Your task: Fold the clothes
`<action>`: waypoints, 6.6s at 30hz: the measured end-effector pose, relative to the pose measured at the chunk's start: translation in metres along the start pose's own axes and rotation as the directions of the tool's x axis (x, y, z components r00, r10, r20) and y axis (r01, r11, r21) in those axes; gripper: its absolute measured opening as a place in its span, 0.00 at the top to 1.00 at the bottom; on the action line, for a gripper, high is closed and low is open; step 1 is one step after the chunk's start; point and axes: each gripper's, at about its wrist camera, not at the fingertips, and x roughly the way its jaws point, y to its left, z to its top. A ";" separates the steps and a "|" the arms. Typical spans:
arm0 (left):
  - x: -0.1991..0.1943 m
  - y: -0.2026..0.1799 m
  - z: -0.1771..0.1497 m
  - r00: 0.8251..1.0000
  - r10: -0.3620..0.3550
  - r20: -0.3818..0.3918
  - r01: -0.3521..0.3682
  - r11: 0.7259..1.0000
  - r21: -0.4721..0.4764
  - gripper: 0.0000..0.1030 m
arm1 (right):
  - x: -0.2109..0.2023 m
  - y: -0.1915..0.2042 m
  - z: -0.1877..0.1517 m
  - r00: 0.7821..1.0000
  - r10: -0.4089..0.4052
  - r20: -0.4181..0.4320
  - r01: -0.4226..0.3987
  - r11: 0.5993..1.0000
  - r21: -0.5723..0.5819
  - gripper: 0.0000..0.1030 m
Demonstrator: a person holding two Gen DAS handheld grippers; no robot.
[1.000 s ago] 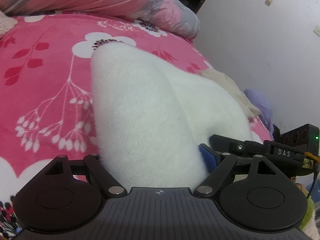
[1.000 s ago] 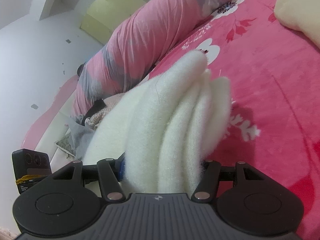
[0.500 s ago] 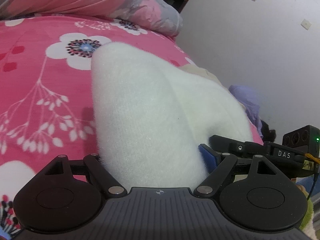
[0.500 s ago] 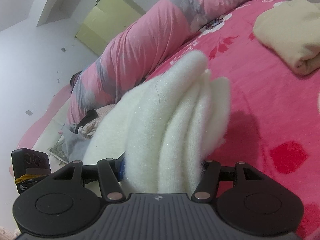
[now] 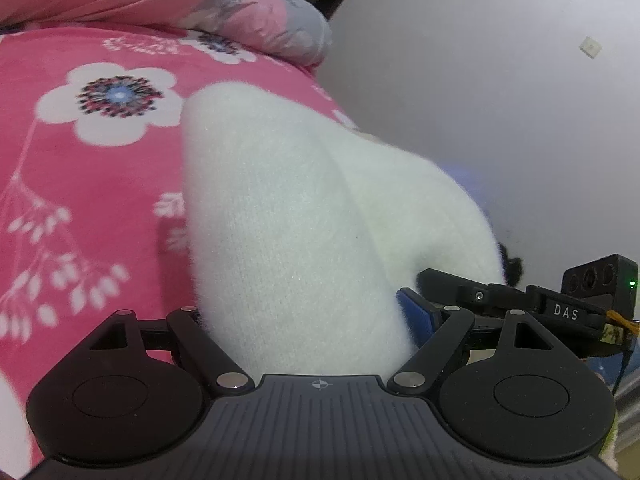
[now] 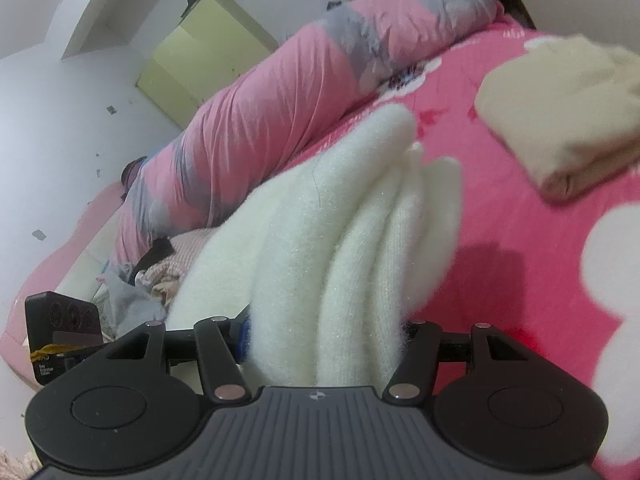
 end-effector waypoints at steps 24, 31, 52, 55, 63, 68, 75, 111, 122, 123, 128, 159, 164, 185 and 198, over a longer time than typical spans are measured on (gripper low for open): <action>0.191 -0.071 0.163 0.975 -0.215 -0.045 0.215 0.977 -0.006 0.20 | 0.006 -0.116 0.232 0.993 -0.112 0.039 0.117 0.978 -0.170 0.40; 0.241 -0.065 0.175 0.974 -0.211 -0.087 0.205 0.977 -0.065 0.20 | 0.037 -0.160 0.268 0.990 -0.139 -0.026 0.132 0.975 -0.180 0.40; 0.253 -0.050 0.125 0.959 -0.254 -0.126 0.243 0.965 -0.098 0.20 | 0.051 -0.220 0.281 0.982 -0.104 -0.158 0.072 0.978 -0.194 0.39; 0.255 -0.042 0.111 0.960 -0.246 -0.134 0.235 0.967 -0.095 0.19 | 0.062 -0.241 0.271 0.981 -0.081 -0.175 0.052 0.985 -0.162 0.34; 0.250 -0.027 0.104 0.956 -0.265 -0.130 0.255 0.963 -0.085 0.19 | 0.055 -0.274 0.255 0.993 -0.049 -0.103 0.040 0.996 -0.082 0.12; 0.237 0.001 0.127 0.944 -0.303 -0.130 0.285 0.948 -0.140 0.16 | 0.027 -0.269 0.254 0.986 -0.159 -0.054 0.153 0.983 -0.101 0.02; 0.168 0.062 0.153 0.969 -0.245 0.020 0.245 0.959 -0.141 0.12 | -0.059 -0.228 0.213 0.876 -0.364 0.317 0.377 0.926 0.022 0.02; 0.252 -0.100 0.124 0.977 -0.069 0.201 -0.069 0.792 0.607 0.32 | 0.047 -0.142 0.111 0.633 -0.622 0.460 0.771 0.556 -0.310 0.71; 0.281 -0.108 0.106 0.969 -0.047 0.245 -0.117 0.781 0.613 0.27 | 0.047 -0.129 0.160 0.656 -0.593 0.467 0.754 0.540 -0.374 0.74; 0.279 -0.109 0.107 0.968 -0.048 0.245 -0.117 0.782 0.613 0.27 | 0.053 -0.137 0.167 0.666 -0.597 0.448 0.746 0.548 -0.379 0.75; 0.286 -0.114 0.114 0.975 -0.044 0.218 -0.105 0.772 0.626 0.24 | 0.052 -0.189 0.181 0.710 -0.615 0.342 0.693 0.698 -0.183 0.75; -0.043 -0.091 -0.004 0.982 -0.035 0.184 -0.030 0.940 0.341 0.00 | -0.065 0.080 -0.081 0.592 -0.679 0.434 0.740 0.671 0.040 0.07; -0.067 -0.089 -0.025 0.988 -0.018 0.151 -0.039 0.928 0.369 0.00 | -0.063 0.110 -0.109 0.545 -0.721 0.427 0.784 0.619 0.045 0.02; -0.136 -0.044 -0.059 0.985 0.066 0.159 -0.120 0.927 0.355 0.00 | -0.038 0.197 -0.156 0.455 -0.770 0.448 0.828 0.551 0.106 0.00; -0.139 -0.044 -0.077 0.983 0.097 0.158 -0.149 0.921 0.360 0.00 | -0.034 0.198 -0.173 0.448 -0.814 0.370 0.839 0.526 0.141 0.00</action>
